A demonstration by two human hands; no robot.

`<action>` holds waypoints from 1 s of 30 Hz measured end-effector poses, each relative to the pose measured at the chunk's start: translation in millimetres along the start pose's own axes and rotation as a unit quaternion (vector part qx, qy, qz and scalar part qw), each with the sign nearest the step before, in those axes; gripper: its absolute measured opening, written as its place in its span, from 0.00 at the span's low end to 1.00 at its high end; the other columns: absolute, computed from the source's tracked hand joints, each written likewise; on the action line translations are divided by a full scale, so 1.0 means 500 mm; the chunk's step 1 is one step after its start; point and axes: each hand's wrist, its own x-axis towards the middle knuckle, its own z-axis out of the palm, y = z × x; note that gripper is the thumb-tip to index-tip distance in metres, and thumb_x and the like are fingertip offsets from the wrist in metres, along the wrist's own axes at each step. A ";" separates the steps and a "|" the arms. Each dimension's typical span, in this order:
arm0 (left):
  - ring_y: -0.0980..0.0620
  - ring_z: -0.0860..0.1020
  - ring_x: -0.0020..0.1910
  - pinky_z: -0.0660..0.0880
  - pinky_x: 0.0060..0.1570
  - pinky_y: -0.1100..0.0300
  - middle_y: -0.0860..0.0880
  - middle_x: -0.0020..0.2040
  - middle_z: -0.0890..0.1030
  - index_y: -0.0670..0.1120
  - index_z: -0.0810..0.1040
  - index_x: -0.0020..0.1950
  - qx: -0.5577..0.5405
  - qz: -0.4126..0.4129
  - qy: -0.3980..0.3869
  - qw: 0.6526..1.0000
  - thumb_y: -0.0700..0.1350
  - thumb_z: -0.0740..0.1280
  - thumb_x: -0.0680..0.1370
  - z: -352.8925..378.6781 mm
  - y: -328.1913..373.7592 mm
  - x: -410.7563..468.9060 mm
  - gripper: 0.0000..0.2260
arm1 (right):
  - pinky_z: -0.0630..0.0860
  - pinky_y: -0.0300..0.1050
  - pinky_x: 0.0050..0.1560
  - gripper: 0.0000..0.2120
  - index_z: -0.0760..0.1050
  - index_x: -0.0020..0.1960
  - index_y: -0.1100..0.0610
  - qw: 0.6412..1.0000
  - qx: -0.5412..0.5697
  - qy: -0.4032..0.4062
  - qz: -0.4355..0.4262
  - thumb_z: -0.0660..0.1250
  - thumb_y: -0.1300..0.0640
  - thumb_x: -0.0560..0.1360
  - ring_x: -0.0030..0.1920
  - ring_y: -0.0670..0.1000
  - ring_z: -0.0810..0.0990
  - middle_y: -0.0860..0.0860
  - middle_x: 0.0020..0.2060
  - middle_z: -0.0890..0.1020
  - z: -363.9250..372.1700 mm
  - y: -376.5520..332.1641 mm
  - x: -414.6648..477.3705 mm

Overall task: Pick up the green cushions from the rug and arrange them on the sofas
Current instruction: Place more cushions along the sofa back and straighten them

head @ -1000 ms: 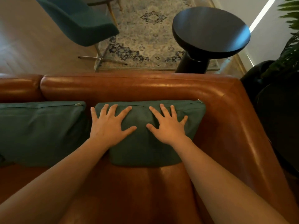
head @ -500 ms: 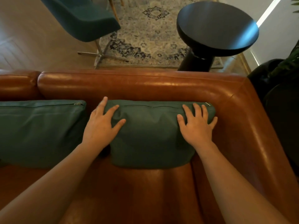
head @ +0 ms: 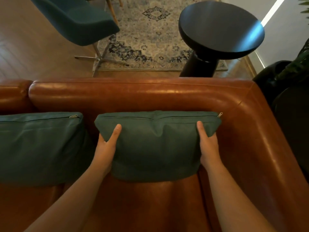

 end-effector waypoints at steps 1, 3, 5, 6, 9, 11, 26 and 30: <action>0.52 0.77 0.68 0.70 0.73 0.40 0.58 0.70 0.78 0.64 0.65 0.79 -0.012 0.014 0.000 1.000 0.77 0.74 0.63 -0.004 -0.004 0.000 0.47 | 0.76 0.57 0.73 0.26 0.74 0.75 0.45 0.999 0.032 -0.003 0.000 0.73 0.40 0.80 0.67 0.52 0.82 0.46 0.66 0.84 -0.007 0.003 0.003; 0.54 0.76 0.69 0.69 0.74 0.40 0.59 0.70 0.78 0.65 0.67 0.79 -0.012 0.035 0.003 0.999 0.78 0.72 0.64 -0.011 -0.018 0.001 0.46 | 0.75 0.61 0.74 0.32 0.75 0.76 0.44 0.996 0.084 -0.006 0.001 0.72 0.32 0.77 0.67 0.53 0.83 0.48 0.66 0.85 -0.017 0.015 0.005; 0.51 0.75 0.70 0.69 0.74 0.40 0.57 0.71 0.77 0.62 0.66 0.80 0.011 0.018 -0.007 1.000 0.78 0.75 0.60 -0.002 -0.037 0.001 0.51 | 0.75 0.62 0.74 0.43 0.75 0.77 0.45 0.994 0.107 -0.026 0.002 0.74 0.26 0.68 0.67 0.53 0.84 0.49 0.67 0.85 -0.005 0.037 0.000; 0.50 0.75 0.70 0.69 0.74 0.41 0.56 0.71 0.77 0.62 0.66 0.80 0.007 0.010 -0.010 1.000 0.78 0.75 0.60 0.003 -0.040 -0.002 0.52 | 0.75 0.62 0.74 0.45 0.76 0.77 0.46 0.992 0.121 -0.037 0.014 0.74 0.24 0.66 0.67 0.53 0.84 0.50 0.67 0.86 0.003 0.042 -0.007; 0.53 0.71 0.74 0.63 0.77 0.45 0.57 0.74 0.75 0.61 0.66 0.80 -0.075 0.008 0.003 0.997 0.76 0.62 0.74 -0.004 -0.044 0.005 0.38 | 0.76 0.57 0.71 0.35 0.80 0.72 0.48 0.985 0.161 -0.028 0.061 0.64 0.26 0.75 0.68 0.55 0.83 0.52 0.67 0.86 -0.020 0.042 -0.005; 0.51 0.68 0.77 0.62 0.75 0.45 0.57 0.76 0.72 0.62 0.66 0.81 -0.088 -0.019 0.033 0.995 0.74 0.53 0.79 -0.022 -0.055 0.014 0.32 | 0.74 0.56 0.70 0.28 0.80 0.70 0.45 0.984 0.164 -0.004 0.075 0.55 0.29 0.83 0.71 0.54 0.80 0.51 0.69 0.83 -0.053 0.069 0.011; 0.32 0.57 0.81 0.59 0.68 0.20 0.47 0.84 0.59 0.54 0.60 0.84 -0.138 -0.318 0.081 0.935 0.78 0.56 0.75 0.017 -0.158 0.038 0.44 | 0.82 0.56 0.59 0.22 0.81 0.58 0.44 0.974 0.062 0.006 0.218 0.56 0.31 0.84 0.59 0.55 0.84 0.48 0.59 0.87 -0.021 0.194 0.004; 0.32 0.59 0.80 0.61 0.68 0.20 0.49 0.84 0.61 0.57 0.62 0.83 -0.179 -0.292 0.104 0.934 0.75 0.53 0.78 0.014 -0.178 0.027 0.37 | 0.77 0.47 0.51 0.23 0.81 0.55 0.47 0.964 0.095 0.034 0.244 0.54 0.34 0.85 0.50 0.51 0.83 0.47 0.61 0.85 -0.029 0.207 0.002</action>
